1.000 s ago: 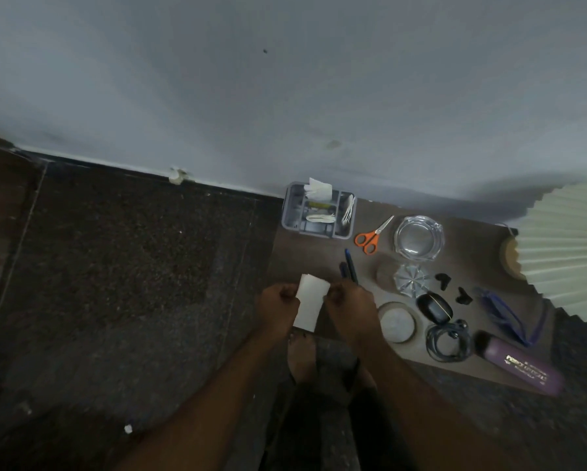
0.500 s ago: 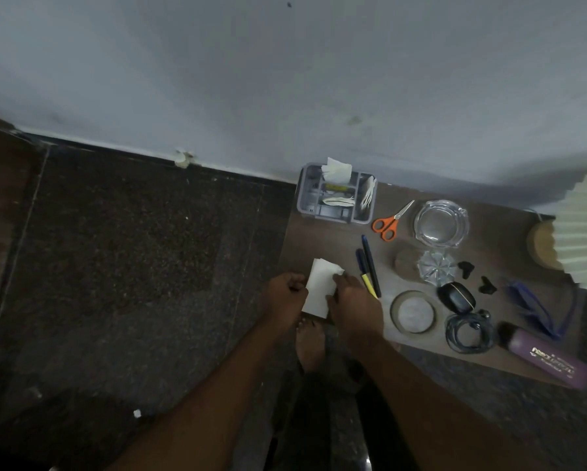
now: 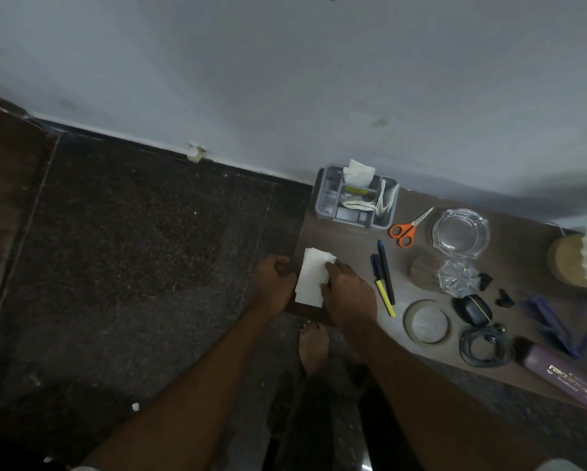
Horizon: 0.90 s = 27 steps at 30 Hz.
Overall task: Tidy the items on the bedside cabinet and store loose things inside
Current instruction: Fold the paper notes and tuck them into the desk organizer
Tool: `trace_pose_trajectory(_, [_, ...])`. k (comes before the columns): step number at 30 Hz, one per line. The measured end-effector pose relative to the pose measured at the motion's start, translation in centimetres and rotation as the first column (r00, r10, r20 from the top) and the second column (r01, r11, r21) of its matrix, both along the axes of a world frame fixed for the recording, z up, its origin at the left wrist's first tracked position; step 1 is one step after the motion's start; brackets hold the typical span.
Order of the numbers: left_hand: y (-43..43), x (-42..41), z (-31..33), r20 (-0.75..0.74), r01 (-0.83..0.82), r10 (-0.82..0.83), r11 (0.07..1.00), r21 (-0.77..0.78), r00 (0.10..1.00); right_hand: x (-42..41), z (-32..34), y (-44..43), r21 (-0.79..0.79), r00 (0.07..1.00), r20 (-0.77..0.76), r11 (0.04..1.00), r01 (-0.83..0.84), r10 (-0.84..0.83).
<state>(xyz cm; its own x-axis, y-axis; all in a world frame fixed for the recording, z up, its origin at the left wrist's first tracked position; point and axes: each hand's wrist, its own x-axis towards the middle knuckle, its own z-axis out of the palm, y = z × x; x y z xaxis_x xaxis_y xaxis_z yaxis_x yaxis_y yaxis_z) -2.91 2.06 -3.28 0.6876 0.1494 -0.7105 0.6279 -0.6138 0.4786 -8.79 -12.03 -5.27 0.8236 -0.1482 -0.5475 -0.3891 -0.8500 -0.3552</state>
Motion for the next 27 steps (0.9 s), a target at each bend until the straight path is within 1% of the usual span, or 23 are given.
trace_pose_trajectory(3, [0.4,0.5,-0.3,-0.061,-0.005,0.004,1.000,-0.013,0.998,1.0,-0.2,0.6,0.009,0.999,0.000,0.999,-0.035,0.035])
trace_pose_trajectory(7, [0.7,1.4,-0.8,-0.114,-0.042,0.037,0.998,-0.043,0.993,2.3,-0.2,1.4,0.024,0.997,0.044,0.998,-0.056,0.055])
trace_pose_trajectory(9, [0.6,1.8,-0.9,-0.120,-0.066,0.061,0.997,-0.037,0.991,2.7,-0.2,1.7,0.028,0.996,0.054,0.997,-0.069,0.068])
trace_pose_trajectory(12, [0.6,2.3,-1.1,-0.091,-0.070,0.068,0.997,-0.027,0.994,3.0,-0.1,1.8,0.047,0.996,0.058,0.997,-0.065,0.062])
trace_pose_trajectory(15, [0.9,2.6,-1.2,-0.051,-0.021,0.019,0.999,-0.040,0.998,3.0,0.2,1.6,0.114,0.998,0.068,0.994,-0.002,-0.006])
trace_pose_trajectory(18, [1.0,2.9,-0.6,-0.048,-0.015,0.011,0.997,-0.079,0.999,3.2,0.5,1.2,0.219,0.994,0.033,0.971,0.093,-0.103])
trace_pose_trajectory(20, [1.1,3.2,-0.1,-0.046,-0.032,0.028,0.993,-0.110,0.999,3.3,0.7,0.8,0.323,0.980,0.006,0.928,0.185,-0.197])
trace_pose_trajectory(21, [1.2,3.4,0.3,-0.050,-0.049,0.043,0.989,-0.137,0.998,3.5,0.9,0.5,0.381,0.966,-0.012,0.892,0.244,-0.259])
trace_pose_trajectory(24, [1.0,3.6,1.6,-0.077,-0.124,0.108,0.958,-0.258,0.991,4.0,1.9,-0.6,0.551,0.902,-0.122,0.728,0.408,-0.413])
trace_pose_trajectory(26, [0.7,3.6,2.4,-0.086,-0.160,0.140,0.935,-0.317,0.986,4.5,2.7,-1.4,0.633,0.871,-0.214,0.616,0.469,-0.442])
trace_pose_trajectory(27, [0.5,3.6,2.8,-0.095,-0.184,0.161,0.920,-0.345,0.982,4.6,2.9,-1.8,0.657,0.864,-0.247,0.579,0.483,-0.439])
